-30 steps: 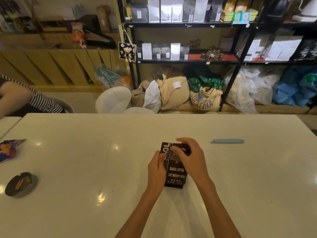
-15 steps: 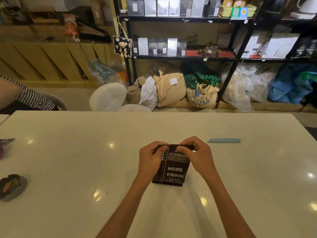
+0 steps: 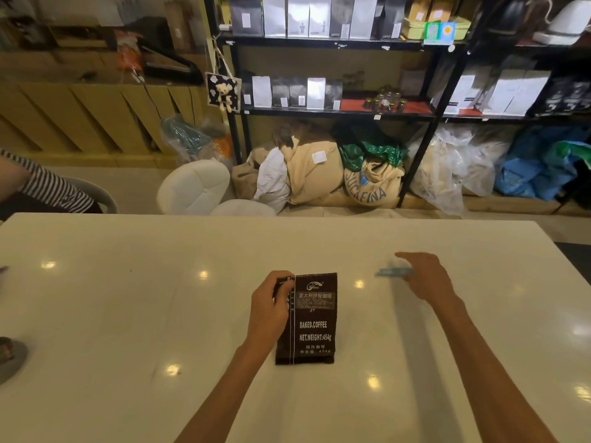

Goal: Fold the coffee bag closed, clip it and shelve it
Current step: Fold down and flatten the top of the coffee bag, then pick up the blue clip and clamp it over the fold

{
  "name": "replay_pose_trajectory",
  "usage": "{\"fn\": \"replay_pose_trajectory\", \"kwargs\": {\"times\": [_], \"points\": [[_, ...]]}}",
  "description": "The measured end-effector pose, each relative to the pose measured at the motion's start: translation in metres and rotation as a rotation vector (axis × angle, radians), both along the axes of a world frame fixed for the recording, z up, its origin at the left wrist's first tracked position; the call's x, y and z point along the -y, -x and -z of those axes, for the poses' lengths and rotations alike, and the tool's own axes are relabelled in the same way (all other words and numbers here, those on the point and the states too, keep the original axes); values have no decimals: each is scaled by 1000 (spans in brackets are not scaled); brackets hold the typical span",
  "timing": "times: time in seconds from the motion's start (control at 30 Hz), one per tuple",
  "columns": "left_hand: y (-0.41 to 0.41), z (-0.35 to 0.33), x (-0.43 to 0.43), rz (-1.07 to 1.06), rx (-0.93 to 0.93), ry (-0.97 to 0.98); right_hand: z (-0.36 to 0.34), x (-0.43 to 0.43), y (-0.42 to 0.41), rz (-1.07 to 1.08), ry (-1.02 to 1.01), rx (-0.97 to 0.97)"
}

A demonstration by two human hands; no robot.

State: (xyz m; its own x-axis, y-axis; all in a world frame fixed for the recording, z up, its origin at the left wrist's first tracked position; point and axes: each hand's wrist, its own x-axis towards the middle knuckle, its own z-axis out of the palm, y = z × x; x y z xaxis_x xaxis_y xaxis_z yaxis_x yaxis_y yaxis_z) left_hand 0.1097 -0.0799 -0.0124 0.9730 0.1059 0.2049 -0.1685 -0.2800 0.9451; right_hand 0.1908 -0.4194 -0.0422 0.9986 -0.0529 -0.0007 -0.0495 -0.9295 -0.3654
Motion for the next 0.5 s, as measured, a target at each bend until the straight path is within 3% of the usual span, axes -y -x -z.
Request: {"fn": "replay_pose_trajectory", "kwargs": {"times": [0.13,0.23,0.33,0.4,0.5], "points": [[0,1,-6,81,-23,-45,13,3,2,-42,124,11],[-4,2,-6,139,-35,-116,-4,-7,14,-21,-138,50],[-5,2,-9,182,-102,-83,-39,-47,39,-259,-310,172],[-4,3,-12,202,-163,-5,-60,-80,60,-410,-216,244],[-1,0,-12,238,-173,55,-75,-117,83,-473,-66,335]]}}
